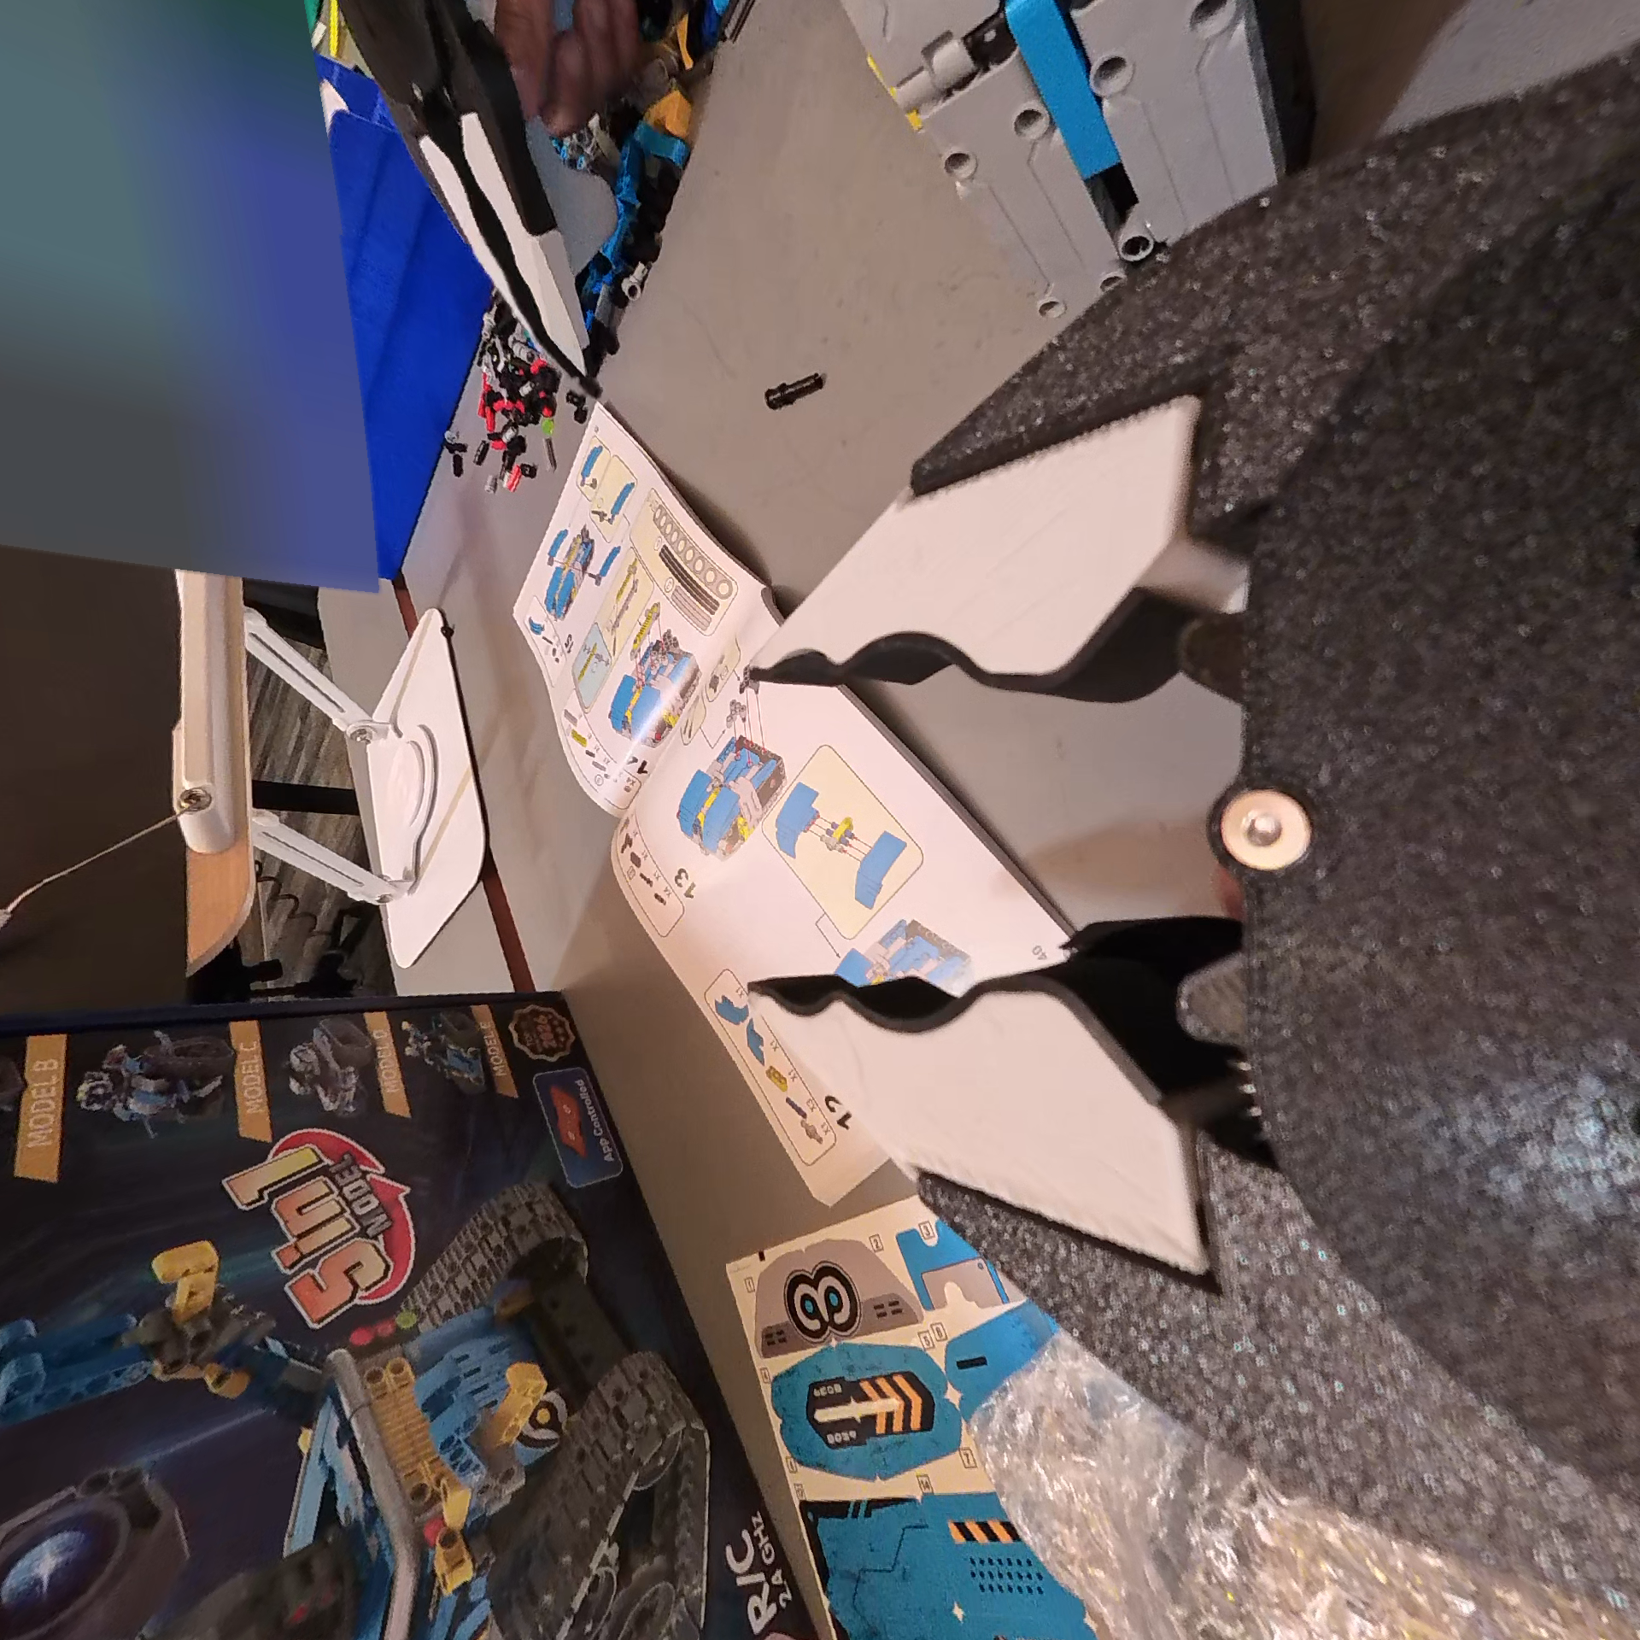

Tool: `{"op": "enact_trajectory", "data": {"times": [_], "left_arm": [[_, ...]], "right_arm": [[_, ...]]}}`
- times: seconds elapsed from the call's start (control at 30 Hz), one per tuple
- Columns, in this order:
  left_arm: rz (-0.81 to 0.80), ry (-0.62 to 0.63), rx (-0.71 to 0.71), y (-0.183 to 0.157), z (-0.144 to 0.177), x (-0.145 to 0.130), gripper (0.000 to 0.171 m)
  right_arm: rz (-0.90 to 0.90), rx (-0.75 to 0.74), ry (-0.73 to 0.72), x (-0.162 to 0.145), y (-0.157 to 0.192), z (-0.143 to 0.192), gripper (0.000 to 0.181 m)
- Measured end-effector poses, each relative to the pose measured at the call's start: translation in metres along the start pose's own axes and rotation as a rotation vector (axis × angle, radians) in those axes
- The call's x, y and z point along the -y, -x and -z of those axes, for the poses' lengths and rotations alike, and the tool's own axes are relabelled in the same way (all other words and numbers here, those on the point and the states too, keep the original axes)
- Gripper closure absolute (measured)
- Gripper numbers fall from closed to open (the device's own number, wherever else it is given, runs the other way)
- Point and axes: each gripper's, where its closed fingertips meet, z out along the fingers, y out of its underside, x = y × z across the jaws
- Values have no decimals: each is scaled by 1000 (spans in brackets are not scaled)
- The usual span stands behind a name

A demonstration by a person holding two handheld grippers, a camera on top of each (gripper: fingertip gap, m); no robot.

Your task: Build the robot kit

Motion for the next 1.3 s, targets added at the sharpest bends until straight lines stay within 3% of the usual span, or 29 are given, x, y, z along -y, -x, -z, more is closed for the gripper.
{"op": "enact_trajectory", "data": {"times": [0.03,0.3,0.43,0.57,0.7,0.8,0.87,0.97,1.1,1.2,1.3], "left_arm": [[0,0,0,0,0,0,106],[3,1,-3,0,0,0,106],[3,3,-4,0,0,0,106],[4,2,-6,0,0,0,106],[10,3,-2,1,0,-1,106],[9,2,-2,1,0,0,106],[7,2,-2,0,0,0,106],[8,-1,-3,0,0,0,106],[12,1,-5,1,0,0,106],[12,0,-6,1,0,0,106],[11,2,-8,0,0,0,106]], "right_arm": [[1,11,5,-1,1,0,176],[-4,15,-35,8,0,7,177],[94,313,-155,31,70,30,177],[322,641,-17,-5,160,43,177],[455,635,36,-23,183,36,177],[466,605,31,-24,181,32,173],[431,600,36,-20,174,32,160],[334,467,-20,0,135,25,147],[157,150,-47,13,50,8,148],[109,102,-48,9,31,5,148],[122,106,-60,11,33,2,148]]}}
